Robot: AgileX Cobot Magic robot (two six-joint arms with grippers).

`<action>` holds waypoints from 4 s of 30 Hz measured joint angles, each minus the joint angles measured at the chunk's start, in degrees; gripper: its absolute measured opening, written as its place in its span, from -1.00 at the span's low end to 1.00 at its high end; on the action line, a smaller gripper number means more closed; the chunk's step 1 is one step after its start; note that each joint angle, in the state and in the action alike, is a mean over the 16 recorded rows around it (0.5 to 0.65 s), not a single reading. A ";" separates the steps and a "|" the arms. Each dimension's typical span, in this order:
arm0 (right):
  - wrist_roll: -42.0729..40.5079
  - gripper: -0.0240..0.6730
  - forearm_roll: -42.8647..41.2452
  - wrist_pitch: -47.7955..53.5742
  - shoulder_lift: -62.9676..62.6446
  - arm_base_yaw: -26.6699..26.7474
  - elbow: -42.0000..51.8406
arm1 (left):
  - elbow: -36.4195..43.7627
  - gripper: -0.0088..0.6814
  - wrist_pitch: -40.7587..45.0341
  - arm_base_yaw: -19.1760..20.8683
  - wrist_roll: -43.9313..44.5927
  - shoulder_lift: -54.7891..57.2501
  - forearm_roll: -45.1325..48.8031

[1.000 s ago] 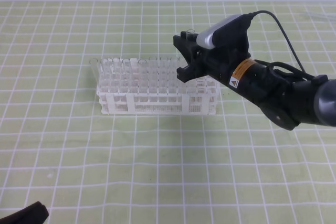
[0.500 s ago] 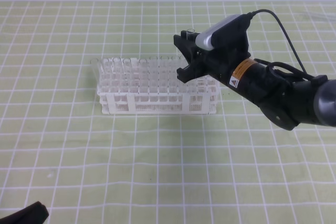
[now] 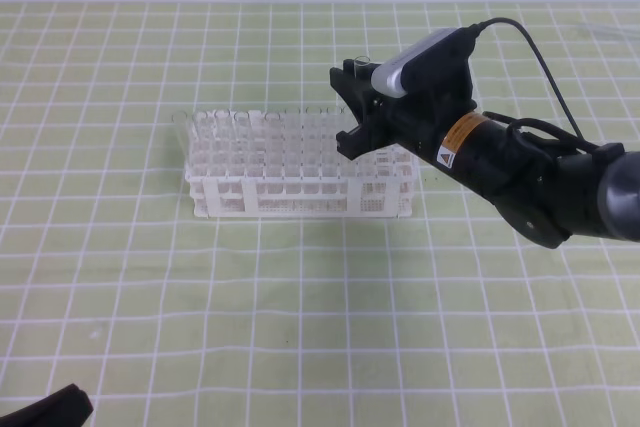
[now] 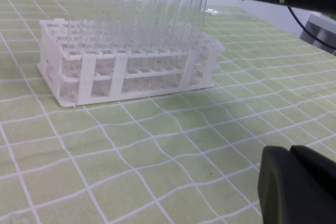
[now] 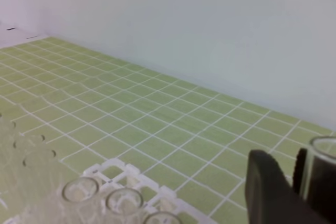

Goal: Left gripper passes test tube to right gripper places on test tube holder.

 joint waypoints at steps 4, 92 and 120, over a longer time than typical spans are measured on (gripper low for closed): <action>0.03 -0.52 -0.06 0.31 -0.03 0.00 0.00 | 0.00 -0.98 0.01 -0.01 0.00 0.04 0.00; 50.66 -0.97 -48.93 30.44 -105.02 -21.78 55.12 | -0.04 -0.98 0.33 1.62 0.00 0.07 0.04; 33.57 -0.98 -19.66 34.15 -112.17 -28.14 63.41 | 0.13 -0.98 0.16 1.63 0.00 -0.07 0.10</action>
